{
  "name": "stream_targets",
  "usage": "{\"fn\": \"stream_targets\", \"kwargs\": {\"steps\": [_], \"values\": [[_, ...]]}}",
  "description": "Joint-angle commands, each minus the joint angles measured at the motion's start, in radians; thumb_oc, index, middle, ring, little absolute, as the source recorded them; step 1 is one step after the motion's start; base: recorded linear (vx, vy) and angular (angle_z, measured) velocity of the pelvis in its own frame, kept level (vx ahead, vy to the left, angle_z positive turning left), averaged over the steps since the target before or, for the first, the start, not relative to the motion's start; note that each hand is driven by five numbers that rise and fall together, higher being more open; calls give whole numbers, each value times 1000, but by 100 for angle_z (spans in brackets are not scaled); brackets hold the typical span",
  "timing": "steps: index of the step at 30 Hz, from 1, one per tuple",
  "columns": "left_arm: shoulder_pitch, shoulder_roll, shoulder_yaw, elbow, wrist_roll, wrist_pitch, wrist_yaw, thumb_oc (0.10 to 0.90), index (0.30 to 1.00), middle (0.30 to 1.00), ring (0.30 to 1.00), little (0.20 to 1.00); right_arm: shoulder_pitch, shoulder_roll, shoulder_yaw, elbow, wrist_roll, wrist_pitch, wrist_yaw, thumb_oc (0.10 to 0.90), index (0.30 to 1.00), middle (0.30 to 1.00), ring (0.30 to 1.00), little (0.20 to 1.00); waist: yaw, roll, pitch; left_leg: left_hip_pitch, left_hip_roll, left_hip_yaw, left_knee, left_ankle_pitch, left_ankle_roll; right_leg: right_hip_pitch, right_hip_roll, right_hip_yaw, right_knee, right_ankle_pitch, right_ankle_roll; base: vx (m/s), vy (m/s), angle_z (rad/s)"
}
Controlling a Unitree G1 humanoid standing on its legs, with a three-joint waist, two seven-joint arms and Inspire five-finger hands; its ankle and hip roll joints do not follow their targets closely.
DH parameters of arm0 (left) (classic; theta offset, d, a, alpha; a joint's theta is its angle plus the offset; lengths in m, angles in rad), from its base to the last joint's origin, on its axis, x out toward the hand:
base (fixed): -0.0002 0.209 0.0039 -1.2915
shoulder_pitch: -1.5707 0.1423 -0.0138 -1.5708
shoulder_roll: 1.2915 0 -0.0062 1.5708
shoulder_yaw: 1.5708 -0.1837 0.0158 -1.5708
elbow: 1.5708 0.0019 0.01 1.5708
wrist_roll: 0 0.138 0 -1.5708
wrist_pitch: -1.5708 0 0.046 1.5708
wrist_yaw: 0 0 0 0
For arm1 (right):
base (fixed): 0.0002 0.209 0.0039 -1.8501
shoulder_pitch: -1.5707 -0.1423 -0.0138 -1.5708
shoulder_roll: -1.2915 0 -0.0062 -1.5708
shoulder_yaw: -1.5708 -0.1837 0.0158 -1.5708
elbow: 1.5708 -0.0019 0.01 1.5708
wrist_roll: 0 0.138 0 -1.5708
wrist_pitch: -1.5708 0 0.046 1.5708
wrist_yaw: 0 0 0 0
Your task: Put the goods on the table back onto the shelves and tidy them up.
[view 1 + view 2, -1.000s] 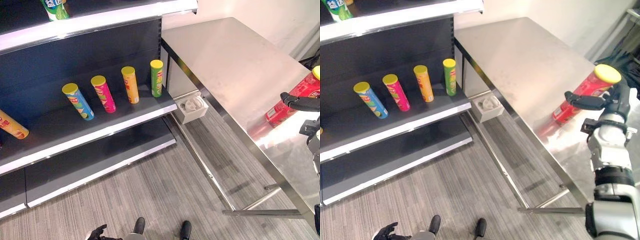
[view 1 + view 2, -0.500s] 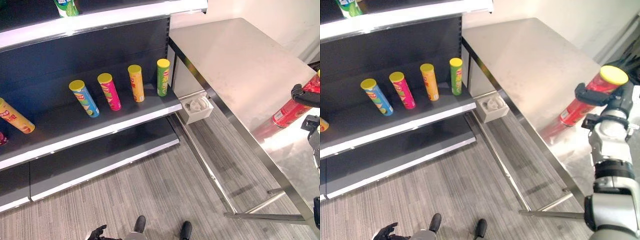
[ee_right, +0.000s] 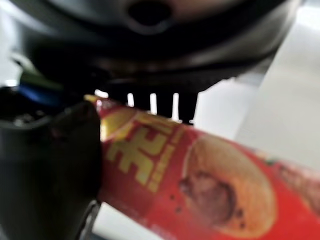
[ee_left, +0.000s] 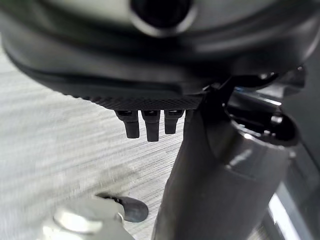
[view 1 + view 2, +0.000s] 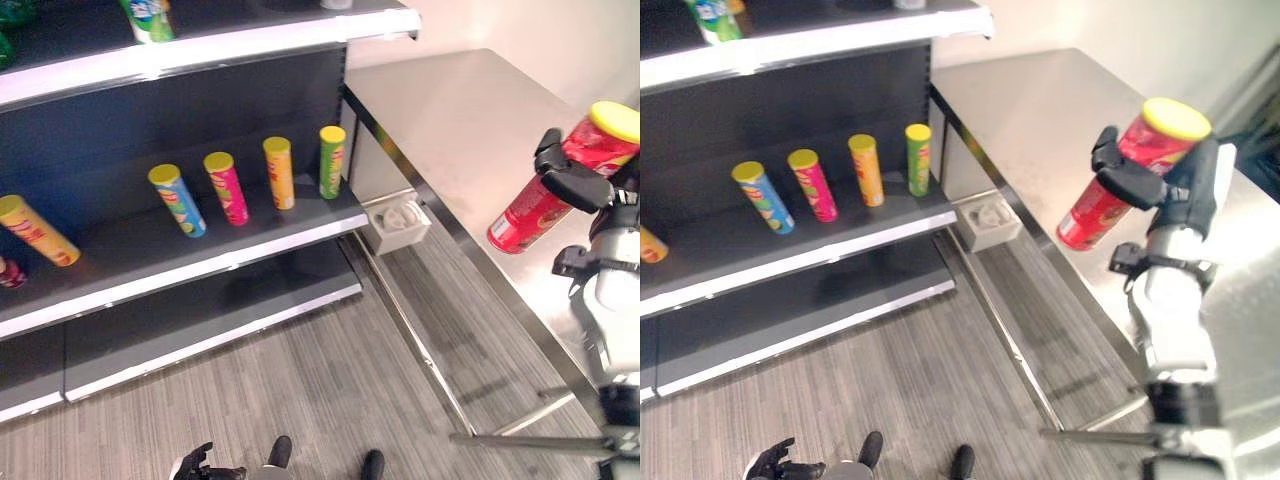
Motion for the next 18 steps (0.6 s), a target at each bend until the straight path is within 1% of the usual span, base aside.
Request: {"fn": "stream_targets", "kwargs": {"steps": [1,3,6,8,9,10,11,12,13,14,16,17,18], "values": [[-23,91,-20,17,19,-6,28,800,900,900,900,900,-154,-105,-24,-12,-55,-122,9,400,300,300,300,300,23,-53,-63,12,-11,11,3,-105,13,-2,-67,18,16,-59,94,-97,189,1],[-23,92,-12,16,16,-9,27,800,900,900,900,900,-143,-56,-7,-54,-39,-129,37,400,300,300,300,300,28,-51,-60,5,-37,13,3,-108,32,-26,-91,38,16,-38,109,-108,215,6],[-17,94,5,26,22,-13,26,800,900,900,900,900,-151,-14,45,-84,-44,-121,70,400,300,300,300,300,32,-49,-58,6,-77,20,3,-115,60,-59,-130,71,28,-5,131,-121,254,-6],[-13,102,19,27,26,-14,25,800,900,900,900,900,-161,-11,93,-95,-75,-101,94,400,300,300,300,300,40,-45,-49,11,-95,35,3,-119,74,-88,-155,77,77,-3,138,-147,217,-30],[-13,106,24,26,27,-14,25,800,900,900,900,900,-165,-8,110,-100,-86,-94,106,400,300,300,300,300,44,-44,-43,11,-98,42,3,-117,79,-113,-161,93,126,-13,138,-180,143,-34],[-16,114,34,26,28,-12,25,800,900,900,900,900,-165,-10,130,-107,-114,-86,118,400,300,300,300,300,47,-40,-32,6,-95,41,3,-107,86,-126,-151,114,183,-37,130,-205,111,-25],[-18,126,51,23,15,-16,34,800,900,900,900,900,-156,-12,144,-123,-123,-77,139,400,300,300,300,300,51,-38,-22,-4,-97,32,3,-89,91,-123,-98,160,250,-93,107,-176,71,-10],[-13,128,53,17,11,-18,33,800,900,900,900,900,-151,-8,151,-129,-123,-80,147,400,300,300,300,300,54,-39,-24,-11,-101,22,3,-79,93,-114,-63,180,268,-126,96,-153,21,45],[-13,129,49,8,16,-16,25,800,900,900,900,900,-134,-15,155,-136,-157,-79,149,400,300,300,300,300,63,-48,-23,-37,-112,-3,10,-60,98,-102,23,225,303,-188,71,-129,-148,56],[5,112,59,-22,12,-24,22,800,900,900,900,900,-128,-17,157,-143,-198,-68,150,400,300,300,300,300,88,-71,-26,-68,-140,-70,7,-33,74,-56,71,238,167,-181,25,-148,-183,90],[-1,101,56,-25,-8,-28,30,800,900,900,900,900,-120,-20,151,-135,-198,-74,132,400,300,300,300,300,92,-72,-15,-103,-148,-87,17,-16,56,-36,81,231,88,-154,20,-120,-129,142],[-12,99,42,-32,-1,-29,29,800,900,900,900,900,-107,-25,135,-129,-200,-74,126,400,300,300,300,300,90,-71,-6,-121,-152,-78,23,-10,48,-17,80,203,53,-148,23,-177,41,150],[-28,100,19,-67,12,-26,22,800,900,900,900,900,-78,-63,110,-127,-219,-61,113,400,300,300,300,300,67,-59,16,-174,-122,40,58,-4,39,-8,57,140,34,-138,30,-148,66,99]]}}
